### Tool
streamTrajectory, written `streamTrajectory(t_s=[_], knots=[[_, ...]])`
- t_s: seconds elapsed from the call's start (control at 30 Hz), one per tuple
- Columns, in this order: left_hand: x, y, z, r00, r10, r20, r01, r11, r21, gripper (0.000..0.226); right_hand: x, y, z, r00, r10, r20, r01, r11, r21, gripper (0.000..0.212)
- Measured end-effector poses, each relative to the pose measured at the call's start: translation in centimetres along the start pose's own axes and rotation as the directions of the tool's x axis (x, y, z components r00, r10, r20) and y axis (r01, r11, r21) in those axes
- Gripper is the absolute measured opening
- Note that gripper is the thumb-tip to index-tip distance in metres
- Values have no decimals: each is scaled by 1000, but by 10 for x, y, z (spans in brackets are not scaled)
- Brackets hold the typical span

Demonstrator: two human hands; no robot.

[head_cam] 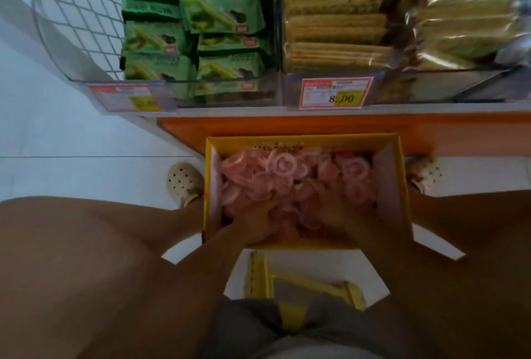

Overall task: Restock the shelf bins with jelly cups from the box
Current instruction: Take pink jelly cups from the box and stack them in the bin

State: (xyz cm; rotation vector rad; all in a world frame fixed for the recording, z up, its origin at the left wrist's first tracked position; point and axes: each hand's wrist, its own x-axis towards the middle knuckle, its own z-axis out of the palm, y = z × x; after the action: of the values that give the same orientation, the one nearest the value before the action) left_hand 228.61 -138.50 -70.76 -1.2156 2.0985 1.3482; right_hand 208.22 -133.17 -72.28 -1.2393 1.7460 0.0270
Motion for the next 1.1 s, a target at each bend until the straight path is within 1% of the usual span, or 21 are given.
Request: streamTrajectory(t_s=[0.03, 0.1, 0.13, 0.2, 0.33, 0.4, 0.43, 0.47, 0.53, 0.6, 0.63, 0.73, 0.8, 0.83, 0.87, 0.93, 1.0, 1.03, 1.1], knots=[[2, -4, 3, 1000, 12, 17, -11, 1000, -24, 70, 0, -1, 4, 1000, 3, 15, -3, 1000, 16, 72], [3, -3, 3, 999, 48, -24, -48, 999, -15, 73, -3, -12, 8, 999, -42, 24, 41, 998, 50, 83], [5, 0, 4, 997, 58, -46, -58, 998, -15, 73, -4, -20, 7, 998, -63, 29, 60, 994, 92, 82], [6, 6, 6, 993, 91, -73, -91, 996, 9, 71, -2, -26, 10, 994, -105, -9, 105, 989, 106, 74], [10, 6, 16, 994, 53, -96, -53, 999, -6, 73, 0, -22, 19, 987, -158, -42, 160, 986, 45, 62], [7, 8, 15, 992, 69, -103, -69, 998, 4, 63, -4, -21, 17, 985, -168, -40, 169, 986, 15, 62], [6, 8, 14, 993, 76, -95, -75, 997, 15, 57, -8, -23, 14, 980, -194, -45, 194, 981, 6, 61], [3, 8, 10, 995, 77, -57, -75, 997, 29, 53, -12, -27, 10, 976, -215, -43, 215, 977, -3, 59], [1, 4, 6, 999, 50, 21, -51, 998, 42, 48, -20, -32, 5, 969, -247, -21, 247, 968, 30, 54], [0, -1, 3, 997, 42, 58, -47, 996, 75, 45, -28, -36, 1, 961, -278, 9, 277, 959, 60, 51], [0, -3, 1, 997, 46, 65, -52, 995, 90, 45, -29, -36, 1, 961, -275, 15, 272, 958, 88, 48], [0, -1, -2, 996, 53, 78, -57, 997, 56, 44, -33, -39, 0, 971, -214, 109, 197, 969, 148, 39], [-1, 1, 0, 996, 56, 71, -57, 998, 15, 44, -36, -42, -3, 957, -193, 219, 163, 976, 148, 41], [-1, 2, 1, 996, 53, 69, -53, 999, -8, 45, -36, -39, -2, 955, -177, 239, 148, 980, 137, 44], [-3, 4, 0, 997, 38, 72, -36, 999, -36, 43, -38, -38, -4, 956, -157, 248, 122, 981, 150, 47], [-4, 5, -2, 996, -1, 90, 8, 997, -78, 32, -41, -37, -5, 964, -112, 243, 70, 982, 174, 54], [-6, 7, -7, 994, -2, 110, 12, 996, -93, 30, -41, -33, -5, 969, -74, 235, 31, 982, 185, 59], [-7, 6, -8, 994, 3, 112, 7, 995, -95, 32, -41, -32, -6, 970, -78, 230, 32, 980, 196, 57], [-11, 8, -10, 993, 18, 119, -7, 996, -90, 35, -45, -35, -9, 971, -84, 222, 45, 983, 176, 41]])
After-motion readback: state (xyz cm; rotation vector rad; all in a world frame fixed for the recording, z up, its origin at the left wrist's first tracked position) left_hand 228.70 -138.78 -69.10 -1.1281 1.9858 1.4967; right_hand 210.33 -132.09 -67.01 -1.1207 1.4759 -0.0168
